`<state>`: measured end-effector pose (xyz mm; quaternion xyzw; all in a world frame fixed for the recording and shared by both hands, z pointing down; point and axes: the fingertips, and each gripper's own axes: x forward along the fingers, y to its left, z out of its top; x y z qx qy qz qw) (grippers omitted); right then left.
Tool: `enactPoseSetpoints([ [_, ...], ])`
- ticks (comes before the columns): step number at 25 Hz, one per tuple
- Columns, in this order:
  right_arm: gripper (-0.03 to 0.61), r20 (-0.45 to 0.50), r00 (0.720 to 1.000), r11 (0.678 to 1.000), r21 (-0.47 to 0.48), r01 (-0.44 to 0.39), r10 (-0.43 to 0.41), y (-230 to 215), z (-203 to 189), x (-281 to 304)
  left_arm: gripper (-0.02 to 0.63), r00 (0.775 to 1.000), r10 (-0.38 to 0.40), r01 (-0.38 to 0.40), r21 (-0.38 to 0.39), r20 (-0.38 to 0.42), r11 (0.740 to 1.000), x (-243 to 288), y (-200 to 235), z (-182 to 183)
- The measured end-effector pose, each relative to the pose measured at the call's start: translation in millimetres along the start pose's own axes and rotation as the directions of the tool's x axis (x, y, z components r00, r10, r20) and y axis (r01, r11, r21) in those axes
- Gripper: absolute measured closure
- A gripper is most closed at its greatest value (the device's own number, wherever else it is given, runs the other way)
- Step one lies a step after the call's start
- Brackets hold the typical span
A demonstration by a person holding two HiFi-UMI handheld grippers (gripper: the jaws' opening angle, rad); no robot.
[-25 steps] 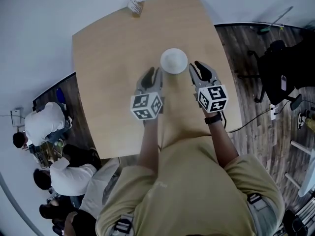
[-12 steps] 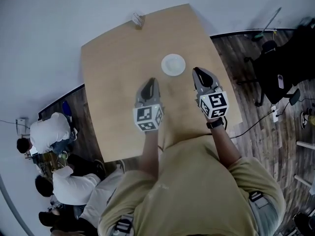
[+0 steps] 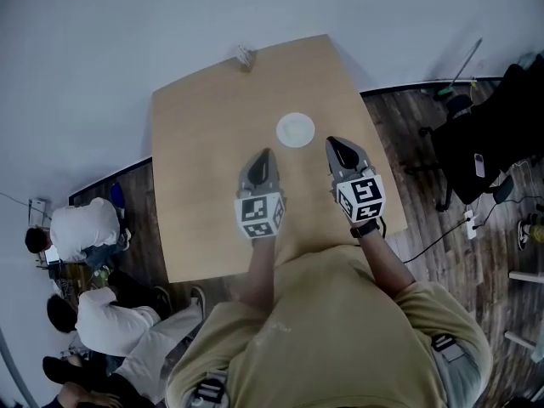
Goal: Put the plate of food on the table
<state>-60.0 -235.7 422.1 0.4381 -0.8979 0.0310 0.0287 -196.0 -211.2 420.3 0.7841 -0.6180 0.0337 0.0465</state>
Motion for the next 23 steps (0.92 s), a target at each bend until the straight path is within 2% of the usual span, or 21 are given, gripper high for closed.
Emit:
enactPoseSetpoints([
  [6, 0.574, 0.016, 1.000, 1.000, -0.019, -0.020, 0.020, -19, 14, -29, 0.609, 0.999, 0.037, -0.037, -0.014, 0.000, 0.999, -3, -46, 16],
  [11, 0.574, 0.025, 1.000, 0.999, 0.036, -0.010, 0.009, -51, 16, -36, 0.609, 0.999, 0.037, -0.037, -0.007, -0.007, 0.999, 7, -73, 24],
  [17, 0.574, 0.068, 0.998, 0.999, 0.038, -0.011, 0.008, -56, 37, -28, 0.609, 0.998, 0.047, -0.047, 0.000, 0.031, 0.999, 11, -65, 51],
  [23, 0.574, 0.049, 0.995, 0.995, 0.044, -0.091, 0.089, -59, 44, 6, 0.609, 0.993, 0.069, -0.068, -0.012, 0.095, 0.998, 25, -47, 74],
])
